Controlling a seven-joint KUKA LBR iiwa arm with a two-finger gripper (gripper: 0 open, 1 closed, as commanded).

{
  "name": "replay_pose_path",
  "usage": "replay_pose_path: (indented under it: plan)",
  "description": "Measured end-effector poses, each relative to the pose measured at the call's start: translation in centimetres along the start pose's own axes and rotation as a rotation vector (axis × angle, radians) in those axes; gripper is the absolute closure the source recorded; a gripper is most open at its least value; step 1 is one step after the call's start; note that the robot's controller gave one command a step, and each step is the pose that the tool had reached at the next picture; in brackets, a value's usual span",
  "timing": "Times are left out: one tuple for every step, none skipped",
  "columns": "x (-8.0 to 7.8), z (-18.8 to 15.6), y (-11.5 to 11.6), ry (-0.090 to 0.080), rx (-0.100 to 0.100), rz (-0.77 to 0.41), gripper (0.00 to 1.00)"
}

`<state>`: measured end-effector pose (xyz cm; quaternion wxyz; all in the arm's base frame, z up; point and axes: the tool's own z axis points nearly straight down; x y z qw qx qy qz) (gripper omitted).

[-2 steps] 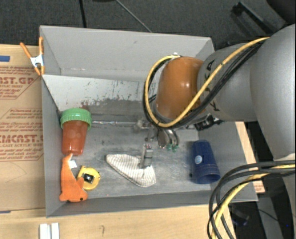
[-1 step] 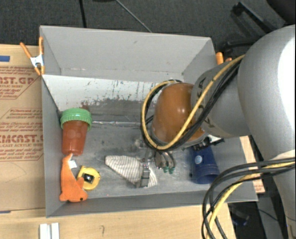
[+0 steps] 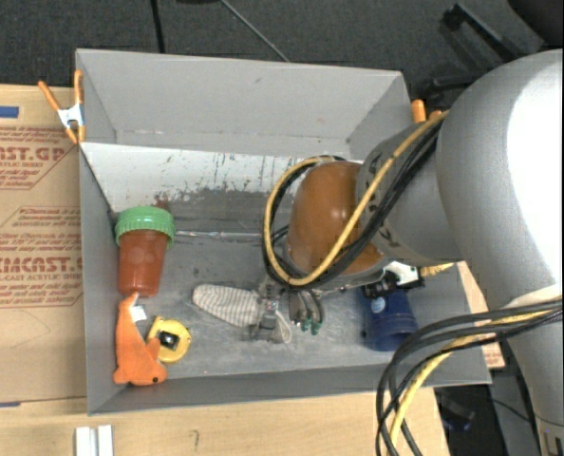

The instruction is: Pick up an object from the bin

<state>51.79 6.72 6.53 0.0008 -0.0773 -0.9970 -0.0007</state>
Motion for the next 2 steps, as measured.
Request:
replay_pose_path:
  plan:
    - [-1.0, -0.4, 0.2, -0.001, 0.000, 0.040, 1.00]
    - [-2.6, -16.1, -0.4, -0.007, -0.001, 0.046, 1.00]
